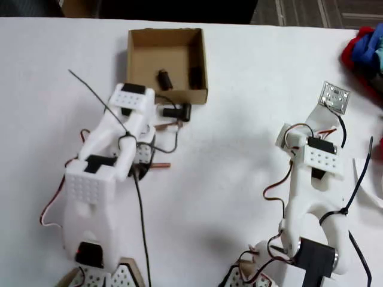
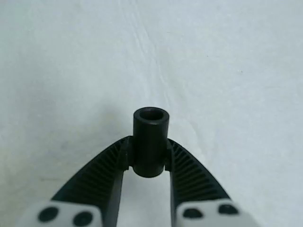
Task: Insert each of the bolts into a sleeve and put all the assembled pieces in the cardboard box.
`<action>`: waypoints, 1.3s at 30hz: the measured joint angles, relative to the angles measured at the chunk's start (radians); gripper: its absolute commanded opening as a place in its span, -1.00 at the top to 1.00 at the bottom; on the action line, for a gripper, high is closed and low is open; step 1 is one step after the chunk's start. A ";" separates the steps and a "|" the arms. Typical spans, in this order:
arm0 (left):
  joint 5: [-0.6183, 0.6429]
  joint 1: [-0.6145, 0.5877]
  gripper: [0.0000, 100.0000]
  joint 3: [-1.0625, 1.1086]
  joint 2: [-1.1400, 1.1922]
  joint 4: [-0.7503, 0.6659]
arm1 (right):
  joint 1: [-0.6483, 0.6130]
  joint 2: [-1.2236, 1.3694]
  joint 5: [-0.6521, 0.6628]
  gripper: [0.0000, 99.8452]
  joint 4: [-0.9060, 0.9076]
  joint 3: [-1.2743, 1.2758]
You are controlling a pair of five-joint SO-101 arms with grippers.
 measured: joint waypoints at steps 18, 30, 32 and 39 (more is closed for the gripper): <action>0.270 0.000 0.79 -0.175 0.000 0.000 | 0.000 0.000 0.000 0.96 0.000 0.000; 0.569 0.112 0.79 -0.184 0.000 0.000 | 0.000 0.000 0.000 0.96 0.000 0.000; 0.569 0.137 0.79 -0.184 0.000 0.000 | 0.000 0.000 0.000 0.96 0.000 0.000; 0.698 0.138 0.79 -0.184 0.000 0.000 | 0.000 0.000 0.000 0.96 0.000 0.000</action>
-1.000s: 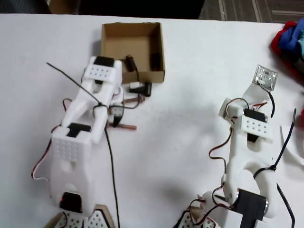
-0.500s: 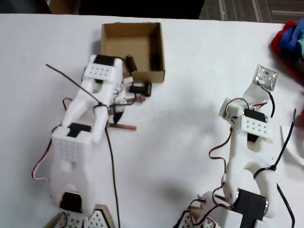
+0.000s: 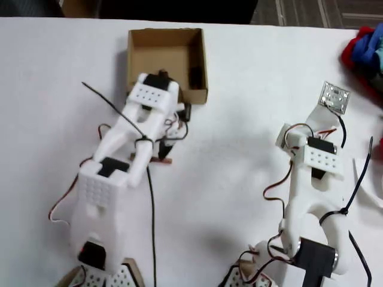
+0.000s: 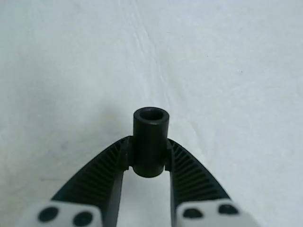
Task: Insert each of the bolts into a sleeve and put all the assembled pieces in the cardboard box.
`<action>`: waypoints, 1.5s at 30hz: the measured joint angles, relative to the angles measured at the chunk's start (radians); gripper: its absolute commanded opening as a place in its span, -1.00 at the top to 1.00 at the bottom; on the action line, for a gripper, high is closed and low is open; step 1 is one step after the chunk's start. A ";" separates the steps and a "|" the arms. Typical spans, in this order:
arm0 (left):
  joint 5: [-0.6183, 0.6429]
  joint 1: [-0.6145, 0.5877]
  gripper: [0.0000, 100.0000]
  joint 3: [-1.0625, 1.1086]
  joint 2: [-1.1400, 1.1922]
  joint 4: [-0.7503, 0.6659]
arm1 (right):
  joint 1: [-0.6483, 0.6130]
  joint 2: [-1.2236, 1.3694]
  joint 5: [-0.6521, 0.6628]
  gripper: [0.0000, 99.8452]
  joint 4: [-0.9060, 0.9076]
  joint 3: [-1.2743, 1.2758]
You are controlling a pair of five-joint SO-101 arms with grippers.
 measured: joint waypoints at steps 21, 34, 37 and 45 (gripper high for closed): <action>0.227 -0.061 0.32 0.000 0.000 0.000 | 0.000 0.000 0.000 0.96 0.000 0.000; 0.233 -0.064 0.32 0.083 0.000 0.002 | 0.000 0.000 0.000 0.96 0.000 0.000; 0.233 -0.072 0.32 0.086 0.000 0.002 | 0.000 0.000 0.000 0.96 0.000 0.000; 0.233 -0.117 0.32 0.052 0.000 -0.035 | 0.000 0.000 0.000 0.96 0.000 0.000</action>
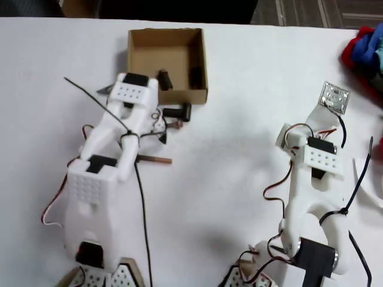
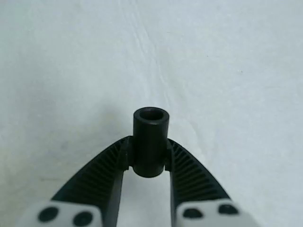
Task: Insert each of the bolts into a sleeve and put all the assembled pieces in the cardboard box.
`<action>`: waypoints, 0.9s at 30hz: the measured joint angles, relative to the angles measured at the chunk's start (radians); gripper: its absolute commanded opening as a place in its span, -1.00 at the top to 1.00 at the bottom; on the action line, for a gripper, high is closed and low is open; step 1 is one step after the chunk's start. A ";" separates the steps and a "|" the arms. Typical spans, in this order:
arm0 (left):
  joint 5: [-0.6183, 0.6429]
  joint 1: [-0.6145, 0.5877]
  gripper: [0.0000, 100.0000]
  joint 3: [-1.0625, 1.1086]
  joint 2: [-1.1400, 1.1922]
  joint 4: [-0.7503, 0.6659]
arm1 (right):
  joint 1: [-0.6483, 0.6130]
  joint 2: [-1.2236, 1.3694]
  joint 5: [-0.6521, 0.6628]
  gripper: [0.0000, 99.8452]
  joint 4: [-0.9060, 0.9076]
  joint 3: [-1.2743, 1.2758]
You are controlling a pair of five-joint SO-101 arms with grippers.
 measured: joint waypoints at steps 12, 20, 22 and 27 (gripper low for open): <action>0.000 0.000 0.32 0.000 0.000 0.009 | 0.000 0.000 0.000 0.96 0.000 0.000; 0.028 -0.002 0.32 -0.015 0.066 0.012 | 0.000 0.000 0.000 0.96 0.000 0.000; 0.028 -0.002 0.32 -0.049 0.098 0.023 | 0.000 0.000 0.000 0.96 0.000 0.000; 0.028 -0.002 0.33 -0.114 0.176 0.034 | 0.000 0.000 0.000 0.96 0.000 0.000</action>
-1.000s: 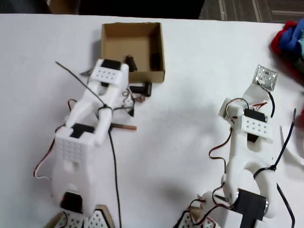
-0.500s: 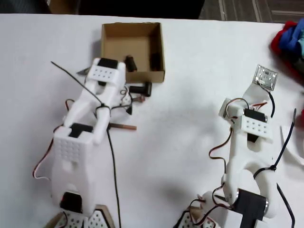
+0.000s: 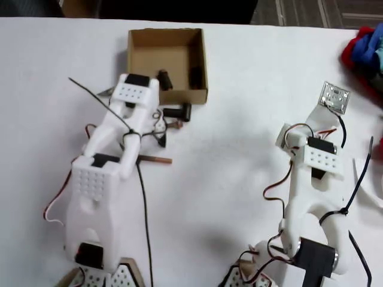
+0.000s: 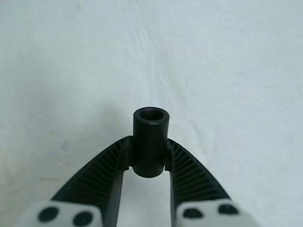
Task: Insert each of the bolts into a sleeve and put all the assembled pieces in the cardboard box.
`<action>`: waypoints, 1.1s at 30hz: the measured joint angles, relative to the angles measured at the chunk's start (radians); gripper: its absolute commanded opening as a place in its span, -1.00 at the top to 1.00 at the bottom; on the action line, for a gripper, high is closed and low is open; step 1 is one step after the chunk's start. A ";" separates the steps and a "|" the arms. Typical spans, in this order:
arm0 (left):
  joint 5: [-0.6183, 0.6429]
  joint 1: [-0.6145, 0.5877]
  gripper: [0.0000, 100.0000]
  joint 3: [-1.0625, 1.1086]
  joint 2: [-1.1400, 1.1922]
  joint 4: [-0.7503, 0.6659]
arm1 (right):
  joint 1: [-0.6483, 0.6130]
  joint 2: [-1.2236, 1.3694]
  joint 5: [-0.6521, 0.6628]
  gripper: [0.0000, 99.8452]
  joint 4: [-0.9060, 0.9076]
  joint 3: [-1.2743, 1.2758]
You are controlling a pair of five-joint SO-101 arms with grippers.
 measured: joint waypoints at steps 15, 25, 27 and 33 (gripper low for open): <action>-0.204 0.003 0.87 -0.049 0.051 0.009 | 0.000 0.000 0.000 0.96 0.000 0.000; -0.786 0.003 0.88 -0.051 0.044 0.011 | 0.000 0.000 0.000 0.96 -0.012 0.000; -0.967 0.002 0.88 -0.044 0.034 0.011 | 0.000 0.000 0.000 0.96 -0.012 0.000; -1.188 -0.002 0.86 -0.040 0.011 0.011 | 0.000 0.000 0.000 0.96 -0.012 0.000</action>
